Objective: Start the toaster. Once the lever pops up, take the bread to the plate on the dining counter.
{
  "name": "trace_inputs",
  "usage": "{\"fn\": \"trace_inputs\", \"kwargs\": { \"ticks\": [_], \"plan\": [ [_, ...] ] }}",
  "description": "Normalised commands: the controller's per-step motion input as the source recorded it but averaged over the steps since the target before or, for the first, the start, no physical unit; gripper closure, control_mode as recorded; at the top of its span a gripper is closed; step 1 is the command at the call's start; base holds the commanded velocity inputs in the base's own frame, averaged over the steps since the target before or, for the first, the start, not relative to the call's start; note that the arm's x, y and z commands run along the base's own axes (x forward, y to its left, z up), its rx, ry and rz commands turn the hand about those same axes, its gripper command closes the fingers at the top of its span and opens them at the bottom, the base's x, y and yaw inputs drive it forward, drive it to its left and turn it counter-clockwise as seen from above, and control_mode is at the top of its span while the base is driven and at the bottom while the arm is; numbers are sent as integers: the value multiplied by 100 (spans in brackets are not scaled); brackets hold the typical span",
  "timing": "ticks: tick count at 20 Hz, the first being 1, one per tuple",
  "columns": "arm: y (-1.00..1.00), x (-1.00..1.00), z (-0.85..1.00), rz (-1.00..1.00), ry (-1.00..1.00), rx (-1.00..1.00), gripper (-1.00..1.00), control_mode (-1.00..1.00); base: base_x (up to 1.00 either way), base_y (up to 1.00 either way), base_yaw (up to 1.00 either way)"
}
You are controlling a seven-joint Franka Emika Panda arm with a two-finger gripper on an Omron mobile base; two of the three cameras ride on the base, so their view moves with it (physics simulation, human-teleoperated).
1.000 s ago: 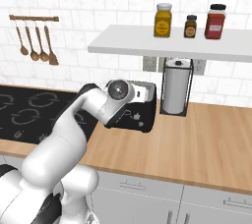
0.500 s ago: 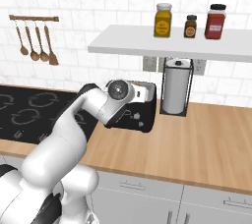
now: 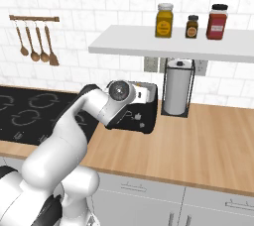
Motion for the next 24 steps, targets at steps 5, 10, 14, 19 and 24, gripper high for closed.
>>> {"fn": "trace_inputs", "kwargs": {
  "ticks": [5,10,14,19,24],
  "plan": [
    [0,0,0,0,0,0,-100,-100,0,0,0],
    [0,0,0,0,0,0,-100,-100,0,0,0],
    [0,0,0,0,0,0,-100,-100,0,0,0],
    [0,0,0,0,0,0,-100,-100,0,0,0],
    [0,0,0,0,0,0,-100,-100,0,0,0]
  ]
}}
